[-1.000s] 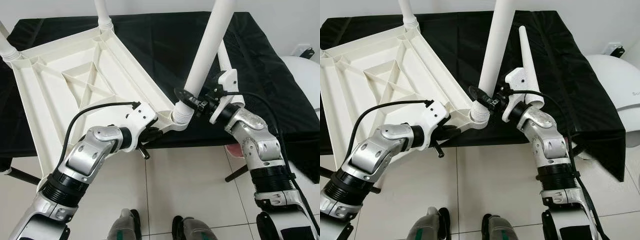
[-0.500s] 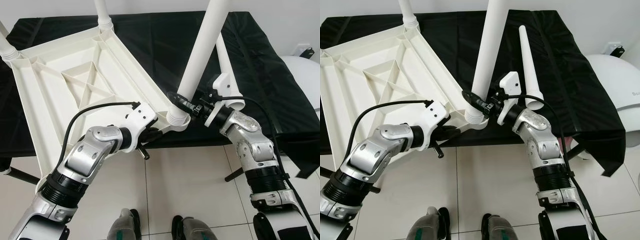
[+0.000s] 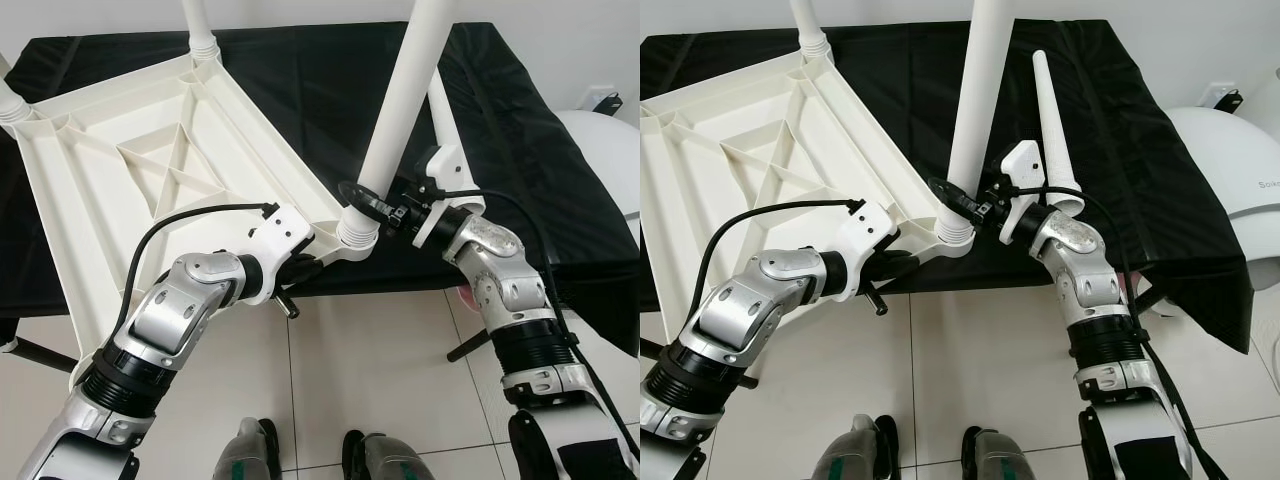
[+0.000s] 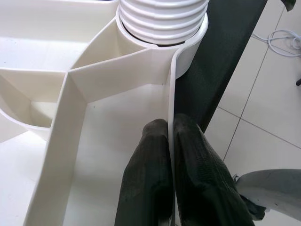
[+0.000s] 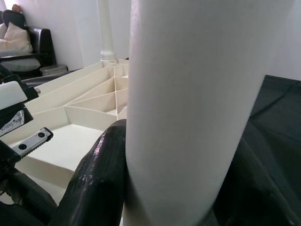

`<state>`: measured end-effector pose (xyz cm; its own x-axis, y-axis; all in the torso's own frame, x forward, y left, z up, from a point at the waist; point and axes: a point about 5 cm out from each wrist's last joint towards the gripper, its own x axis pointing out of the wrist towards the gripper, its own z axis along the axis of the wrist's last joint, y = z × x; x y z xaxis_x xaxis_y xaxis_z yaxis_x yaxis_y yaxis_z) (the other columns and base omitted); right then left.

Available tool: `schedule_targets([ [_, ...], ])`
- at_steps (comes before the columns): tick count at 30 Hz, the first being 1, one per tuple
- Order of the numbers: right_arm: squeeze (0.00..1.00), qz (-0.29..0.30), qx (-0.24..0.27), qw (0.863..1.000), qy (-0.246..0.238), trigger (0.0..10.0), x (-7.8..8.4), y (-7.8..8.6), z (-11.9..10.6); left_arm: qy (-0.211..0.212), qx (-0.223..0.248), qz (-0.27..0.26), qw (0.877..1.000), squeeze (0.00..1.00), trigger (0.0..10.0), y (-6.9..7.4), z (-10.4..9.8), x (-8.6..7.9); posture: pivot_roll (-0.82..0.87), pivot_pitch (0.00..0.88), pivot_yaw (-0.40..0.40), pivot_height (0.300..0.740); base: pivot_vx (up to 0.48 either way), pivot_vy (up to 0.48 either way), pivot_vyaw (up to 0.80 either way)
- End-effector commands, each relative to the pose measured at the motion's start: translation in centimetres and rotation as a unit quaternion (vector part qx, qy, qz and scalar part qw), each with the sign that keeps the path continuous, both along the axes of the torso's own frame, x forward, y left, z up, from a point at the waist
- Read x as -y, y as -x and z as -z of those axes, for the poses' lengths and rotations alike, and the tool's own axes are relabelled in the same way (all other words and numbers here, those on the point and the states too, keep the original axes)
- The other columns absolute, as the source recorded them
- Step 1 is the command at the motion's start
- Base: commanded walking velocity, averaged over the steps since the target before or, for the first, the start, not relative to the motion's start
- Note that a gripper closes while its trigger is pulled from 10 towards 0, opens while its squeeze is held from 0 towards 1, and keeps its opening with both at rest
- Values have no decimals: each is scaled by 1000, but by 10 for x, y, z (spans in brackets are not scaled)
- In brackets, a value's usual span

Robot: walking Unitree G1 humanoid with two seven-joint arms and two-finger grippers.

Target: Building children table

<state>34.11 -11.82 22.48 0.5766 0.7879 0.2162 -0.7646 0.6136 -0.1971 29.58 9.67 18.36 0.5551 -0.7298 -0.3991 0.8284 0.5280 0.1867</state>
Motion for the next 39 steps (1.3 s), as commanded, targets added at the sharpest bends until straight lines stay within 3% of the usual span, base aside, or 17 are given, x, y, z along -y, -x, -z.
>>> schedule_targets([
  [1,0,22,-10,1000,19,10000,9,-3,7,7,0,-4,1000,0,10000,3,-2,-2,-39,182,-26,740,0,0,0],
  [11,0,-27,-9,998,51,10000,5,-2,11,8,-1,-6,1000,0,10000,4,-2,-1,-34,169,-33,740,0,0,0],
  [25,0,-74,-21,995,57,10000,2,-3,15,7,-3,-6,1000,0,10000,5,-2,-2,-26,164,-34,740,0,0,0],
  [39,0,-101,-25,991,82,10000,2,-18,9,8,-2,-11,1000,0,10000,8,-5,-2,-11,180,-38,740,0,0,0],
])
